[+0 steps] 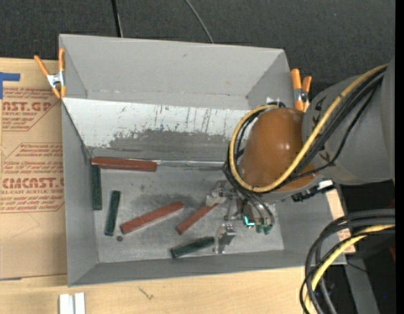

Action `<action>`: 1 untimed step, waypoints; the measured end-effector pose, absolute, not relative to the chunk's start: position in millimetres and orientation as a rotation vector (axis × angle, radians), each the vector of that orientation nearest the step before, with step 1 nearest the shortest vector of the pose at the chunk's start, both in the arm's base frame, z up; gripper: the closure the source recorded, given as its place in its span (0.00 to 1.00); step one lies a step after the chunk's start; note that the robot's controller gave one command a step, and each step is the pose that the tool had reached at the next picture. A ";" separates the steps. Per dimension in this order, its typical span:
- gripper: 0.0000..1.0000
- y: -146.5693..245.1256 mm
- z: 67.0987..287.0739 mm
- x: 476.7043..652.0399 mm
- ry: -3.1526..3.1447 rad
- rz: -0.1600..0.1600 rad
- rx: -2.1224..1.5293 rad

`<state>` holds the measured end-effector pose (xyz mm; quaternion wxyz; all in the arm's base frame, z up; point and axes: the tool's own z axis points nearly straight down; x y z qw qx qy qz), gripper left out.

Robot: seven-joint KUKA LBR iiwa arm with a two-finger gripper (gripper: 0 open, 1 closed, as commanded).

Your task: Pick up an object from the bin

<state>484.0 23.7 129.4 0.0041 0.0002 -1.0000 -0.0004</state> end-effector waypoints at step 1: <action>0.00 23.7 132.5 486.1 -3.141 -0.002 0.000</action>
Offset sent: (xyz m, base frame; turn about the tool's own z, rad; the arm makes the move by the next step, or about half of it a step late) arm 0.0065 -0.0046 -0.0584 0.0379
